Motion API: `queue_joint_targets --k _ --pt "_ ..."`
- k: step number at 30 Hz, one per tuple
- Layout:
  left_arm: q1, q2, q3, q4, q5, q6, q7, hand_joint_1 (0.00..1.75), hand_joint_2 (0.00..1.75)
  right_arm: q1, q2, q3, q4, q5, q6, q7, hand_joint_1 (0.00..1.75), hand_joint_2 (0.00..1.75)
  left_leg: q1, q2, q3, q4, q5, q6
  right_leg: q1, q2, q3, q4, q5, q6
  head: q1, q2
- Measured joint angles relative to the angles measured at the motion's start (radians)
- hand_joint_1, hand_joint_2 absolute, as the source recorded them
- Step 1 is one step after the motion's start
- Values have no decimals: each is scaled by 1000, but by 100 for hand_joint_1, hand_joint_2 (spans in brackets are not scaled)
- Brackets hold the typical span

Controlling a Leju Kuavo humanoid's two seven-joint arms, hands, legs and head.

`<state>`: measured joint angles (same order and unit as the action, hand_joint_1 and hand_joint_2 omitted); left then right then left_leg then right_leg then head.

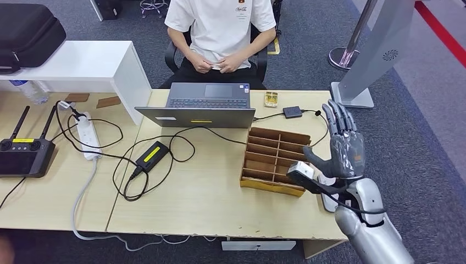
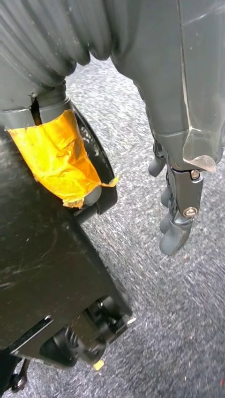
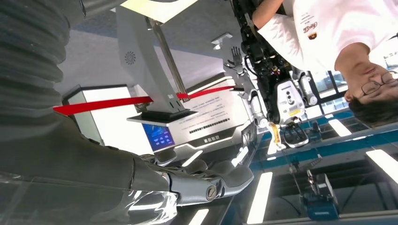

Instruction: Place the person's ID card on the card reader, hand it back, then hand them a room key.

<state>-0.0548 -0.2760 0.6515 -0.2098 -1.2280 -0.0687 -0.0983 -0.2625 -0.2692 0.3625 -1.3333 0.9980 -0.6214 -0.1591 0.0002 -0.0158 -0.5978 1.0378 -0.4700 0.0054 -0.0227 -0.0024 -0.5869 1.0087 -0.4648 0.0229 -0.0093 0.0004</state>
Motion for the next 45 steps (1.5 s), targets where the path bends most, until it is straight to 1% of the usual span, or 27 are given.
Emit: queue_joint_targets --k 7,10,16,22,24,27,32,36,45 --pt "-1 0 43 0 28 12 8 0 175 218 -29 -40 -223 74 -16 -5 0 175 0 1 0 0 -1 0 0 1 0 0 -1 0 0 0" --pt "-1 0 59 0 34 17 8 0 175 286 -36 -50 -284 99 -19 2 0 175 0 2 0 0 -1 0 0 1 0 0 -1 0 0 0" --pt "-1 0 76 0 39 20 7 0 175 344 -45 -60 -338 111 -20 13 0 175 0 3 1 0 -1 0 0 2 0 0 -1 0 0 0" --pt "-2 0 89 0 42 26 8 0 175 398 -46 -66 -350 121 -35 38 0 175 0 3 1 0 -1 0 0 2 0 0 -1 0 0 0" --pt "-2 0 90 0 36 26 10 0 175 401 -43 -64 -331 120 -37 44 0 175 0 3 1 -1 -1 0 0 2 0 0 -1 0 0 0" --pt "-4 -1 90 0 21 26 13 0 175 386 -26 -55 -261 128 -38 53 0 175 0 4 1 -1 -1 0 0 2 0 0 -1 0 0 0" --pt "-5 -3 90 0 6 23 14 0 175 336 18 -28 -116 132 -38 54 0 175 0 4 1 -1 -1 0 0 2 0 0 0 -1 0 0" --pt "-5 -5 90 0 6 23 14 0 175 302 50 -12 -35 123 -38 54 0 175 0 4 1 -1 -1 0 0 2 0 0 0 -1 0 0" --pt "-5 -5 90 0 8 23 17 0 175 258 97 4 73 108 -38 51 0 175 0 3 0 -1 -1 0 0 2 0 0 0 -1 0 0"
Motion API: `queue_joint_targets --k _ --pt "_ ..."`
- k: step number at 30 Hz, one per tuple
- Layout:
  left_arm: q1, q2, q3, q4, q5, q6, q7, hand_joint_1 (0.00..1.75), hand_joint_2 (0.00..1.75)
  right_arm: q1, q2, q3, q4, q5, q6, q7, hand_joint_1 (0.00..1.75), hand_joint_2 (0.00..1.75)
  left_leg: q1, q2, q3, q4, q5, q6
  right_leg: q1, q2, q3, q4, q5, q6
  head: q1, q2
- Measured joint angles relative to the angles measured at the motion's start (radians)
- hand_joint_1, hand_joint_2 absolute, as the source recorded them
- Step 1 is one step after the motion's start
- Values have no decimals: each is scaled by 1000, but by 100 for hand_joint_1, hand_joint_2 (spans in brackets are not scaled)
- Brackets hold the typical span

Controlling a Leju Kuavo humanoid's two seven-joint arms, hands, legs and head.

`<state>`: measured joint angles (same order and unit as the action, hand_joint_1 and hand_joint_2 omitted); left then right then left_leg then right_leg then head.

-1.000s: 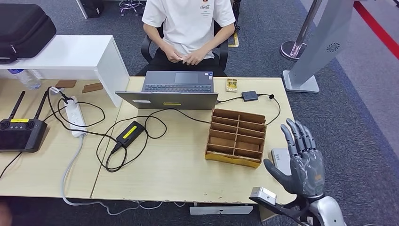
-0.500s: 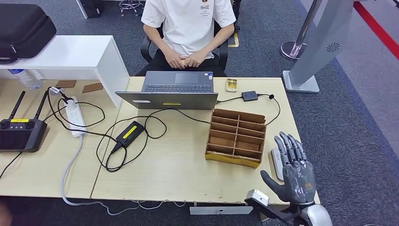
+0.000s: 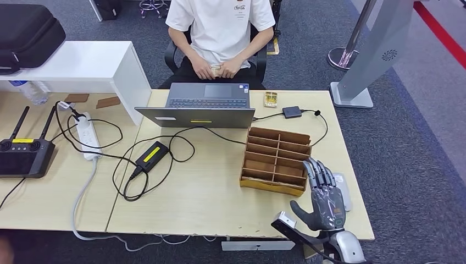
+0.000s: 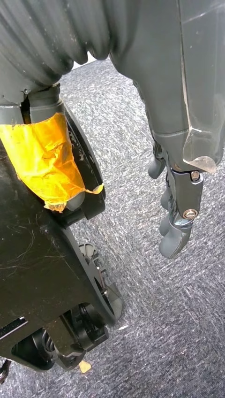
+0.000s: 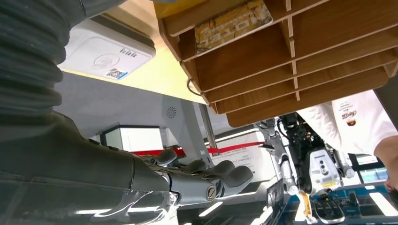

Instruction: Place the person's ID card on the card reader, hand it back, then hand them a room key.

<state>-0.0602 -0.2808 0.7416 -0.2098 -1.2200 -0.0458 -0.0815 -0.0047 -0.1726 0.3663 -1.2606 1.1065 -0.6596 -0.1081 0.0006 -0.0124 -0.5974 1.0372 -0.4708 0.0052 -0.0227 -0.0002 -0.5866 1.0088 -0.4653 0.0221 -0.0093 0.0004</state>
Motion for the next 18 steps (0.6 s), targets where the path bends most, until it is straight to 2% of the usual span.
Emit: queue_joint_targets --k 18 --pt "0 0 2 0 16 -2 8 0 175 -53 59 24 110 -28 2 -20 0 175 0 0 0 0 0 0 0 0 0 0 0 0 0 0"
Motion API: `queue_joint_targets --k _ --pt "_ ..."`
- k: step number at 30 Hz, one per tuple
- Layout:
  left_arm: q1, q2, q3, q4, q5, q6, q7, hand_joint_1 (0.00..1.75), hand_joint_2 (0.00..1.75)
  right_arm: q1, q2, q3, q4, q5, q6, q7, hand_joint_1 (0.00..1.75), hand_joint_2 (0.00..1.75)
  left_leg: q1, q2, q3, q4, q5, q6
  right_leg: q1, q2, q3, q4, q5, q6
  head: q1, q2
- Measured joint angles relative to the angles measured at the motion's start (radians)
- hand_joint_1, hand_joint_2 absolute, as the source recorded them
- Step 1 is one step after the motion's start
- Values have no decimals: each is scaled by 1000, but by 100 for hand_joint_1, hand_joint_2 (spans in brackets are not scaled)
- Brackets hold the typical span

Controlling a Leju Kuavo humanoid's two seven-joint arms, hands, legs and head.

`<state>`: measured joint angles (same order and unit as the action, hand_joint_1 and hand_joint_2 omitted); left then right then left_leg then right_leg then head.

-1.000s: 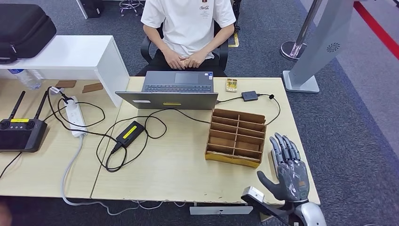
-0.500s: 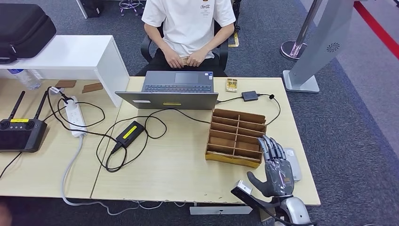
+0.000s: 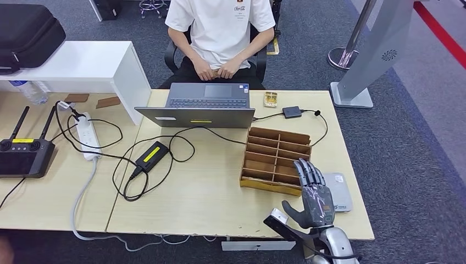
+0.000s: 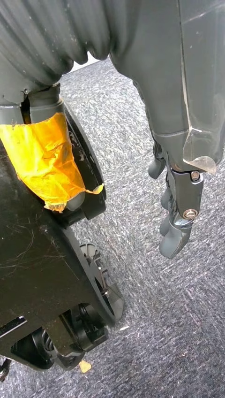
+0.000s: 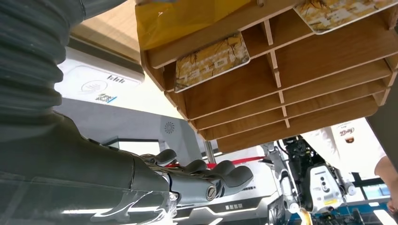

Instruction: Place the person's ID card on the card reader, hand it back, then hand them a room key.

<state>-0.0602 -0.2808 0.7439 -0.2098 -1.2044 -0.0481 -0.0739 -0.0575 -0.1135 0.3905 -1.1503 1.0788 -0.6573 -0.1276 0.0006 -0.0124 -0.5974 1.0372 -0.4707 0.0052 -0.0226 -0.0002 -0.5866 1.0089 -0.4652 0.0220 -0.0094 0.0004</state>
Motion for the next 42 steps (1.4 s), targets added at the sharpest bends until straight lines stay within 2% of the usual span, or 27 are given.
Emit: queue_joint_targets --k 42 --pt "0 0 41 0 28 4 0 0 175 -17 15 8 58 -16 10 11 0 175 0 0 0 0 0 0 0 0 0 0 0 0 0 0"
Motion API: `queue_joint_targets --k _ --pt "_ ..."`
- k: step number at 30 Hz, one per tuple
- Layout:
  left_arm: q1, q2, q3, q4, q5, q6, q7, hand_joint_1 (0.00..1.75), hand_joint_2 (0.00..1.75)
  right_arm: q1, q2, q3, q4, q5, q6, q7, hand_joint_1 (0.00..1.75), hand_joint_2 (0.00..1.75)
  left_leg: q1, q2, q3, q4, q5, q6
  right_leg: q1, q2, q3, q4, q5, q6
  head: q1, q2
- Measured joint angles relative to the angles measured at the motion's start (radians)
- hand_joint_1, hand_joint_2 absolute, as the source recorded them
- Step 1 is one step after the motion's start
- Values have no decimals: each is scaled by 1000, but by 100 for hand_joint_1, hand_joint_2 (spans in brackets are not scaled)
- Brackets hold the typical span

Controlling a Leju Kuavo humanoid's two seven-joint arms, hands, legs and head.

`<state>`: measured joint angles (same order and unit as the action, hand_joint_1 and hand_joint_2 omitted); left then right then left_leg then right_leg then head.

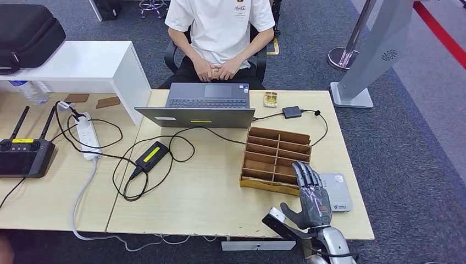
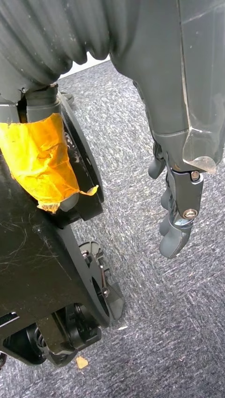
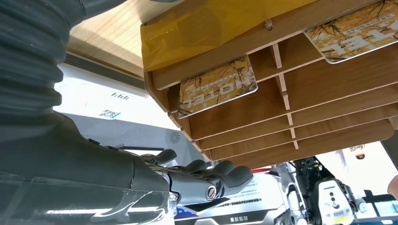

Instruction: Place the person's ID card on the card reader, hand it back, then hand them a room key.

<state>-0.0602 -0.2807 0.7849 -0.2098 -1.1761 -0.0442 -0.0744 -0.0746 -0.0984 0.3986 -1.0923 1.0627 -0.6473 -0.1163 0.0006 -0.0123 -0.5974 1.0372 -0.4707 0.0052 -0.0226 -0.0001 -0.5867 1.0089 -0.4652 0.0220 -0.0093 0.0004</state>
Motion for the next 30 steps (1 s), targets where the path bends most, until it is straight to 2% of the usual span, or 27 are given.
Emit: queue_joint_targets --k 30 --pt "0 1 26 0 16 2 -2 0 175 -23 5 0 26 -32 2 -1 0 175 0 0 0 0 0 0 0 0 0 0 0 0 0 0"
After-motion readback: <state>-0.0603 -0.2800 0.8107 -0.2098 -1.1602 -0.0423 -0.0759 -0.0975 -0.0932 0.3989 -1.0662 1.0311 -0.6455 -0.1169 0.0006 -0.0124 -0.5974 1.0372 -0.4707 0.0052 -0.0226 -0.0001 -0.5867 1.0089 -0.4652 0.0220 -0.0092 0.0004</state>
